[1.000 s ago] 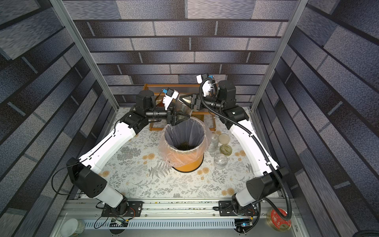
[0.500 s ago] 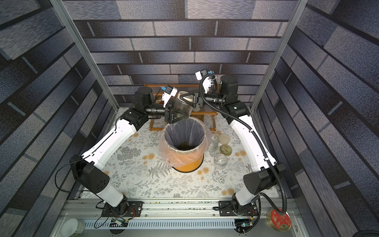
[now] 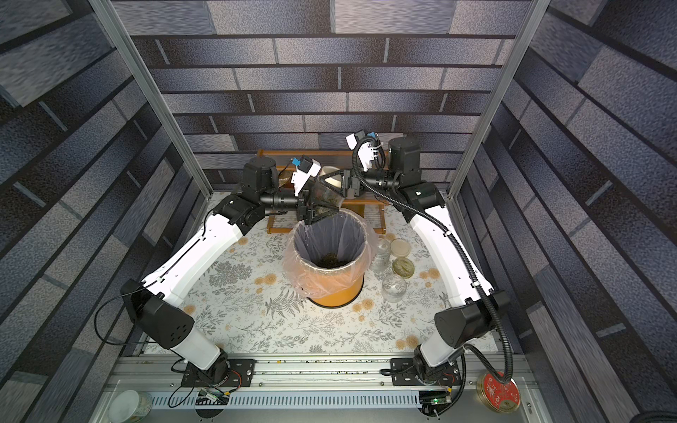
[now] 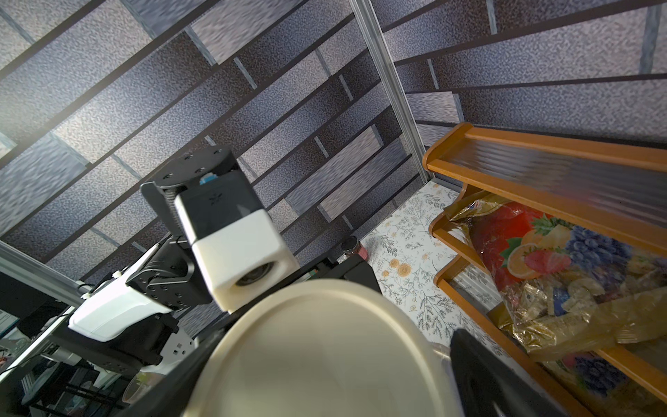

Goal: Empty moldy tea leaves from jars
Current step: Unscrew the lid from the jar.

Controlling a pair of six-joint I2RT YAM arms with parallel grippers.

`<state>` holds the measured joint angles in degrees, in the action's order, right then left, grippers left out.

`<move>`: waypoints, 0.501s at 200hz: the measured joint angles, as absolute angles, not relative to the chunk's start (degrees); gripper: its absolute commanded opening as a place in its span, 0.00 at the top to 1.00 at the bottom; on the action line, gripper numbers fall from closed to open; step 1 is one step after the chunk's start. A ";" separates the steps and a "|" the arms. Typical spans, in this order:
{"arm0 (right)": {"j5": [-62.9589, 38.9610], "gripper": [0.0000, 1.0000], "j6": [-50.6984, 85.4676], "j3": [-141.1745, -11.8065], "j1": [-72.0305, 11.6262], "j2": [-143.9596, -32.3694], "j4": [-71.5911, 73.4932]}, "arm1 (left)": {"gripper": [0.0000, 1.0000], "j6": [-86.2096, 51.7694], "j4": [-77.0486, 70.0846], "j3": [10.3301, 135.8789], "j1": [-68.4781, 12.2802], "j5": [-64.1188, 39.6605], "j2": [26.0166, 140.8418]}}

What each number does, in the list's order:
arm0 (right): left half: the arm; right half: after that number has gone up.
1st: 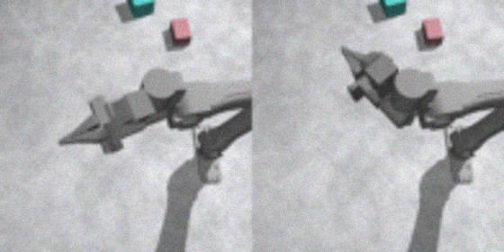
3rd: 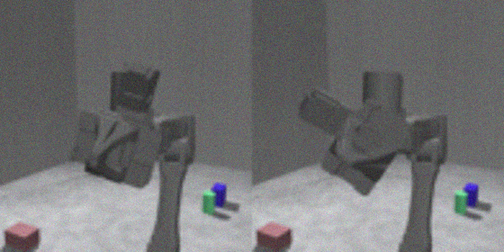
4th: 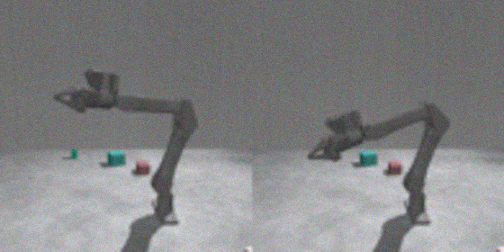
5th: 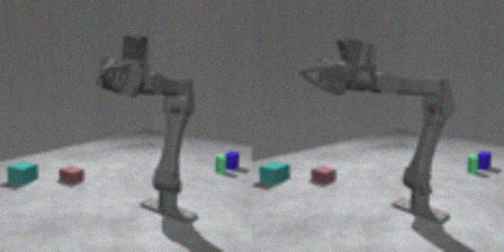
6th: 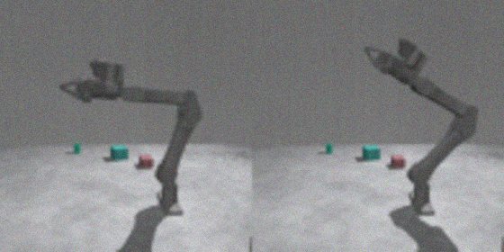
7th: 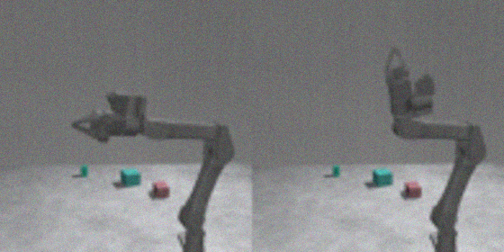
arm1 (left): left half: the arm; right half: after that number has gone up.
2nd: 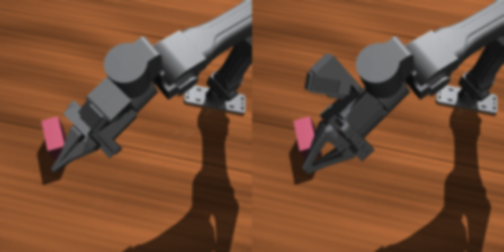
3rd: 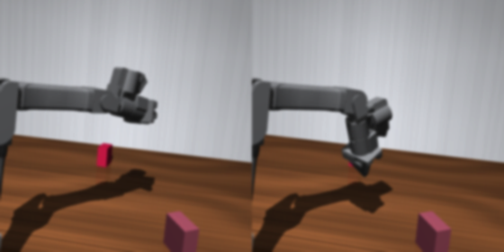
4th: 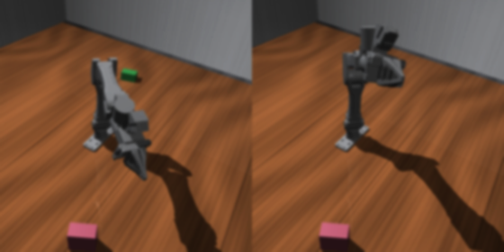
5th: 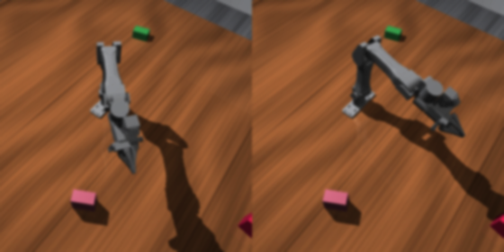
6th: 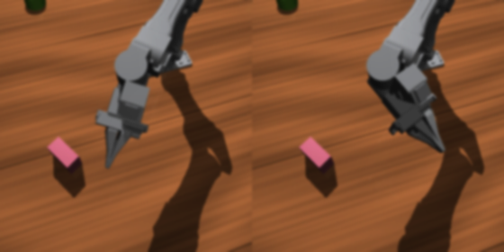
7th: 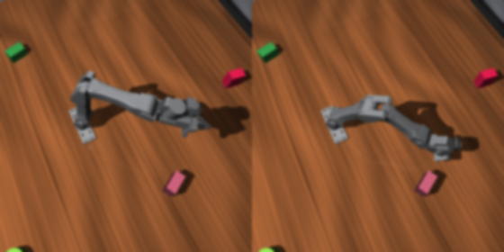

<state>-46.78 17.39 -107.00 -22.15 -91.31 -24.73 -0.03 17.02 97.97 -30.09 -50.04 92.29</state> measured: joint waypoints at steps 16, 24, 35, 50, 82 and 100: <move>-44.84 0.01 18.46 -105.67 -22.52 -90.06 -24.88 | 0.69 1.87 18.50 97.43 -31.20 -46.41 91.11; -43.77 0.01 19.00 -104.73 -22.72 -89.12 -25.06 | 0.69 2.72 18.92 96.84 -31.86 -44.40 90.32; -42.17 0.00 19.70 -103.85 -22.98 -87.90 -25.52 | 0.69 3.64 19.05 96.05 -32.69 -41.76 89.27; -39.53 0.00 20.62 -103.35 -23.51 -86.50 -26.06 | 0.69 4.64 18.68 94.67 -33.95 -37.56 87.70; -33.95 0.02 23.70 -100.31 -24.73 -83.22 -26.63 | 0.69 6.33 15.38 89.19 -37.06 -27.18 83.99; -30.68 0.03 25.56 -98.61 -25.39 -82.17 -26.68 | 0.69 7.64 12.71 85.84 -38.94 -20.93 82.87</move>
<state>-30.68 25.56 -98.61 -25.39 -82.17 -26.68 7.64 12.71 85.84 -38.94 -20.93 82.87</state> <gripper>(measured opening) 0.977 0.895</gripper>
